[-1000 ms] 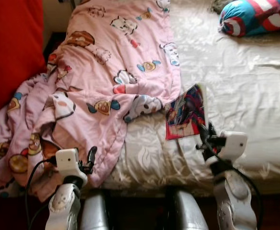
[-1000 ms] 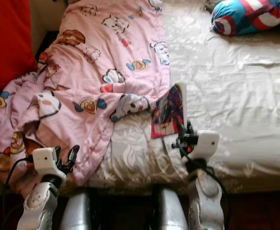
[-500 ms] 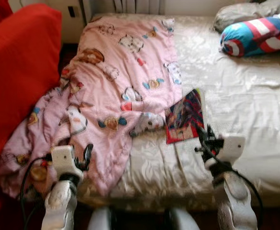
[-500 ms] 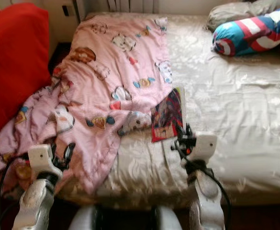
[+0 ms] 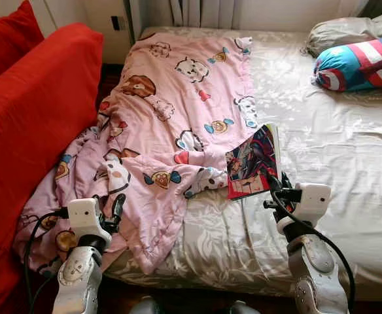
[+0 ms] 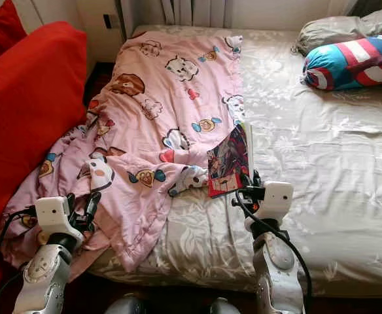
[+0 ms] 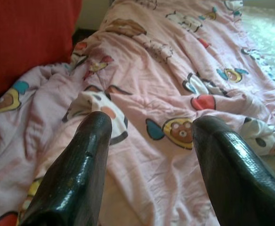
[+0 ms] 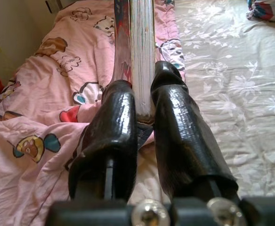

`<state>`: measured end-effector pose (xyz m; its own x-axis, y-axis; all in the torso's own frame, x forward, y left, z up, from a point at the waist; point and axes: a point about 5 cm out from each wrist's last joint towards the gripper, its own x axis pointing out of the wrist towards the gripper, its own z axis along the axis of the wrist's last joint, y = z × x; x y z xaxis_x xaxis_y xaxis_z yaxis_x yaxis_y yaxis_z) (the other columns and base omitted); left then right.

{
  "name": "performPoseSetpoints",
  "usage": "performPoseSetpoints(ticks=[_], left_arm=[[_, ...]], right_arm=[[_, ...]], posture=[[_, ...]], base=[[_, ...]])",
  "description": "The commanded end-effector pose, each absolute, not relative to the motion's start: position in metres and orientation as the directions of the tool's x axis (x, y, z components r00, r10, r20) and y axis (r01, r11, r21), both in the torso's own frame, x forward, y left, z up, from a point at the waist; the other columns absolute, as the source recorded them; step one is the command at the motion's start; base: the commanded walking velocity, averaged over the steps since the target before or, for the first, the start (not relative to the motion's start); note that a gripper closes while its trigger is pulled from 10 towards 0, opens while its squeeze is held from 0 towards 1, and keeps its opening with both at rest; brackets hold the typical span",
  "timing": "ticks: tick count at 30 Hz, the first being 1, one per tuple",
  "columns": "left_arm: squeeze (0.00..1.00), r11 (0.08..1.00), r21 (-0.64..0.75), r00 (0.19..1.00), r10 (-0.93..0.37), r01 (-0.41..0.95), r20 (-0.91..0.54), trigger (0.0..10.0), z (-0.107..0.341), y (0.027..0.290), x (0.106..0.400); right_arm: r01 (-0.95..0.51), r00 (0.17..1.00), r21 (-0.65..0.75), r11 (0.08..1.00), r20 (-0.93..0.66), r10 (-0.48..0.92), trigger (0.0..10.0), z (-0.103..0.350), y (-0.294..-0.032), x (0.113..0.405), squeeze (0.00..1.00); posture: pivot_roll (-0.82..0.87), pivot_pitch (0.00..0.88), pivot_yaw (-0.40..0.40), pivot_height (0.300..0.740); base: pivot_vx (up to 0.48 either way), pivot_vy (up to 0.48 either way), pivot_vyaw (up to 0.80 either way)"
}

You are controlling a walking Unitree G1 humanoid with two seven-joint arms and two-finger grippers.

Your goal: Clean up the room

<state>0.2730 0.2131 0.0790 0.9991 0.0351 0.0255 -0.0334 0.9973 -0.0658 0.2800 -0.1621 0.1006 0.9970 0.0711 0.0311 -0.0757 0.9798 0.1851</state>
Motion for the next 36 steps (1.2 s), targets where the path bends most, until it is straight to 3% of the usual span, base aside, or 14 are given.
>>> performPoseSetpoints(ticks=[1, 9, 14, 21, 36], left_arm=[[0.00, 0.998, -0.055, 0.999, 0.028, -0.027, 0.020, 10.0, 0.079, 0.214, 0.271], [0.00, 0.998, -0.054, 1.000, 0.020, -0.020, 0.011, 10.0, 0.075, 0.209, 0.268], [0.00, 0.998, -0.055, 1.000, 0.020, -0.020, 0.008, 10.0, 0.074, 0.208, 0.268], [0.00, 0.998, -0.055, 1.000, 0.023, -0.022, 0.005, 10.0, 0.073, 0.207, 0.267], [0.00, 0.998, -0.057, 1.000, 0.014, -0.014, -0.002, 10.0, 0.071, 0.203, 0.264]], right_arm=[[-0.068, 0.997, 0.194, 0.979, 0.051, 0.059, 10.0, 0.103, -0.163, 0.281, 0.00], [-0.046, 0.998, 0.188, 0.981, 0.038, 0.040, 10.0, 0.101, -0.165, 0.281, 0.00], [-0.029, 0.999, 0.186, 0.982, 0.019, 0.026, 10.0, 0.100, -0.168, 0.283, 0.00], [-0.028, 0.999, 0.200, 0.979, 0.026, 0.023, 10.0, 0.100, -0.166, 0.283, 0.00], [-0.044, 0.999, 0.201, 0.979, 0.024, 0.040, 10.0, 0.101, -0.162, 0.283, 0.00]], posture=[[0.06, 0.163, -0.057, 0.714], [0.06, 0.180, -0.058, 0.714], [0.06, 0.187, -0.060, 0.714], [0.06, 0.192, -0.062, 0.714], [0.06, 0.202, -0.063, 0.714]], base=[[0.000, 0.000, 0.00], [0.000, -0.066, 0.00], [0.000, -0.307, 0.00], [0.000, -0.327, -0.69], [0.000, -0.362, 0.00]])
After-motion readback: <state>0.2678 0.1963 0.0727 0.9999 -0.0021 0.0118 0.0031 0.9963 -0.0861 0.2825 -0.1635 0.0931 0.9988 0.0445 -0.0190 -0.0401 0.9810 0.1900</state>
